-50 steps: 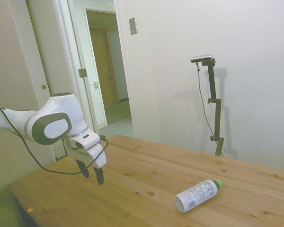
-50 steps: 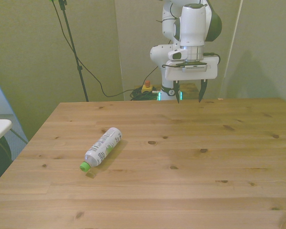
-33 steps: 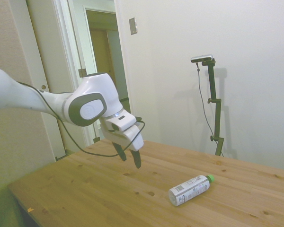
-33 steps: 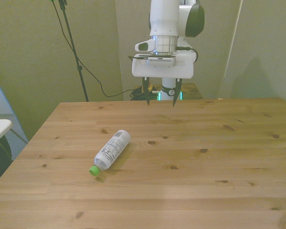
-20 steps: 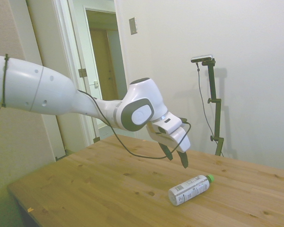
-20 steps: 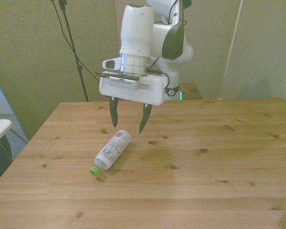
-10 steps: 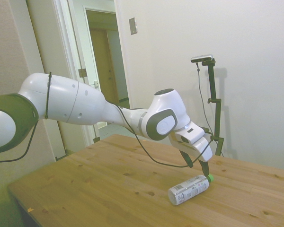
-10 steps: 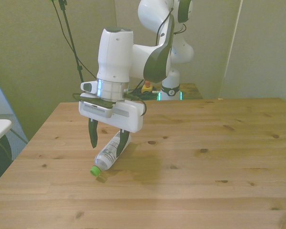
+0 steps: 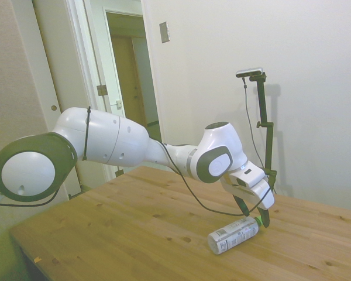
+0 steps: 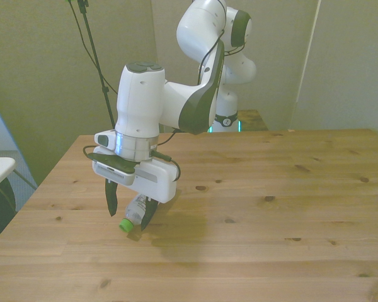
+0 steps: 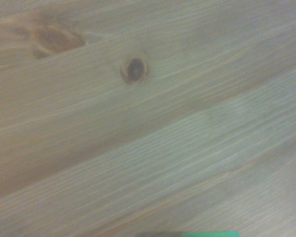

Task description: Stand the water bottle

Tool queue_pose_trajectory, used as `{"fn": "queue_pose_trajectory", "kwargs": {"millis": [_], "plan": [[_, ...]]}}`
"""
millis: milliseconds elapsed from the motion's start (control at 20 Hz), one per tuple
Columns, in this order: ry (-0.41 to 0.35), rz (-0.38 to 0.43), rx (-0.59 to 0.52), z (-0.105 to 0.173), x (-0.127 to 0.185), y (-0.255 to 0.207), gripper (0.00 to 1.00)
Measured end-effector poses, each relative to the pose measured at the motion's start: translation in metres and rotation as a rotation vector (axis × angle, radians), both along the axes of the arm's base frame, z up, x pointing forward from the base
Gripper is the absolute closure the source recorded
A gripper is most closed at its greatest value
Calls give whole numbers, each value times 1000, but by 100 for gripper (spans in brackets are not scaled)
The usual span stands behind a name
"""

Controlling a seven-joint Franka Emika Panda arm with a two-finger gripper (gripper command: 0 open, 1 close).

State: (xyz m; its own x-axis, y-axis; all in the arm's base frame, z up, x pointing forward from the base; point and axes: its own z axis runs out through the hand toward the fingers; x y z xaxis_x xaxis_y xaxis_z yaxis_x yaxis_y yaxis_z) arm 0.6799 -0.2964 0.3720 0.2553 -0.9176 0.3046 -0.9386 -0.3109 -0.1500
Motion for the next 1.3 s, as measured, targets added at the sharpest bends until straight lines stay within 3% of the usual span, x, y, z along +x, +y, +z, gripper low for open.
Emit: {"fn": "queue_pose_trajectory", "kwargs": {"millis": [50,100,700,1300], "plan": [[4,-1,-1,-3,1,-1,0],[9,-1,-1,-6,2,-2,100],[23,-13,13,-18,6,-6,100],[13,-17,27,-13,11,-4,100]]}}
